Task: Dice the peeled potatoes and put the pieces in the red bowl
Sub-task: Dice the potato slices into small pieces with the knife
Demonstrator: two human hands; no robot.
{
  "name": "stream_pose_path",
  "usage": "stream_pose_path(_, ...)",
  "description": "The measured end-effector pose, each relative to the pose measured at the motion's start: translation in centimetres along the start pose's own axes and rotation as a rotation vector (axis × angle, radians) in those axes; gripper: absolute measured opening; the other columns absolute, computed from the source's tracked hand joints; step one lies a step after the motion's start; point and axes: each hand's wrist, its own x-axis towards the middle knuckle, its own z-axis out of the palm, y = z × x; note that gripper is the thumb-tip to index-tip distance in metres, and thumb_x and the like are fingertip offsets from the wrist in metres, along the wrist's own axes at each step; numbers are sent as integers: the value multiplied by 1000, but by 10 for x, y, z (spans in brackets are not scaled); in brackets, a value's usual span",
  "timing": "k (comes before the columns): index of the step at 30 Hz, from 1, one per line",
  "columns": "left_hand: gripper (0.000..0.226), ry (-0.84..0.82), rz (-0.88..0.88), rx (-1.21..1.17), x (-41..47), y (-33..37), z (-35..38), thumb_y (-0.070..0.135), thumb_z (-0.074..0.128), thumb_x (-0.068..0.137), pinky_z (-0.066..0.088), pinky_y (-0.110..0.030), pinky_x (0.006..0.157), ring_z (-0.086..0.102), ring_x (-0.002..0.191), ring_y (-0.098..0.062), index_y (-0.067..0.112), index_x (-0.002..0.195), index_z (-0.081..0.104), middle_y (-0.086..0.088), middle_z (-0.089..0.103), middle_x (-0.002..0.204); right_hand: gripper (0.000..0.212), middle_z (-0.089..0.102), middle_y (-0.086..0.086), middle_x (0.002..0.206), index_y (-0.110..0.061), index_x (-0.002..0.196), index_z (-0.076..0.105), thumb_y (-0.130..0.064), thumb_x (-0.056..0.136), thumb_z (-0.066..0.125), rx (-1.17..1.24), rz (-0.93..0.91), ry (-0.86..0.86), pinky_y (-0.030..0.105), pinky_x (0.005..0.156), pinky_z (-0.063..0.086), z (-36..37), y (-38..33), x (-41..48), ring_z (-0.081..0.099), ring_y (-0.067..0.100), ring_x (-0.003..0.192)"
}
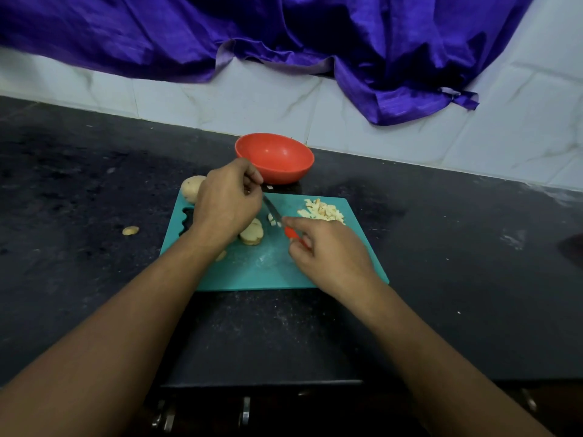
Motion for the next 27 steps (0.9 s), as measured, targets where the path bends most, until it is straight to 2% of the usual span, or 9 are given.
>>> stream_pose_path(3,16,37,-32,1,0,-2,-2,8,62,86,41,-18,63,59,73,-2,22,92,66,13,65,80,47,55,-13,80,-44,144,54,-35,98,51,-37,-7,-47,30,65,38,5,-5,-2,59,15,85)
stream_pose_path(6,16,17,-32,34,0,-3,-1,9,63,86,37,-18,60,56,70,0,22,94,67,14,66,81,47,69,-7,105,-46,144,53,-36,98,51,-82,-19,-71,31,68,38,4,-2,-1,62,18,99)
stream_pose_path(8,16,-2,-27,42,1,-3,0,9,63,86,38,-21,60,56,69,-1,23,94,67,14,66,82,48,70,-4,111,-47,144,52,-35,98,50,-130,-22,-72,32,68,38,1,2,0,62,19,101)
stream_pose_path(12,17,-28,-28,43,1,-3,-1,10,63,86,44,-28,63,57,71,-2,24,94,68,14,66,83,47,71,-1,112,-46,144,53,-33,99,49,-191,73,-42,36,73,47,-8,23,1,63,21,98)
stream_pose_path(15,17,-47,-27,55,1,-3,0,11,63,87,41,-27,60,57,70,-2,25,94,69,15,67,85,45,71,-1,108,-44,143,55,-34,100,50,-201,109,-8,34,70,42,-13,40,1,64,20,91)
stream_pose_path(18,17,-63,-30,62,2,-3,-3,12,63,86,44,-29,61,57,69,-3,26,93,69,16,66,83,41,72,-3,105,-39,138,60,-29,100,51,-158,74,79,34,69,46,-6,44,-3,65,20,90)
stream_pose_path(22,16,-67,-35,72,5,-3,-10,15,64,86,47,-29,65,61,76,-4,28,91,71,15,67,81,42,72,-6,113,-33,140,61,-24,99,55,-50,14,249,40,73,55,7,47,-13,67,21,92)
stream_pose_path(27,16,-71,-40,73,7,-6,-13,15,64,84,46,-31,67,60,75,-2,30,88,70,15,66,78,36,67,-9,97,-32,130,69,-23,97,57,-80,-52,208,34,65,52,10,48,-13,64,17,83)
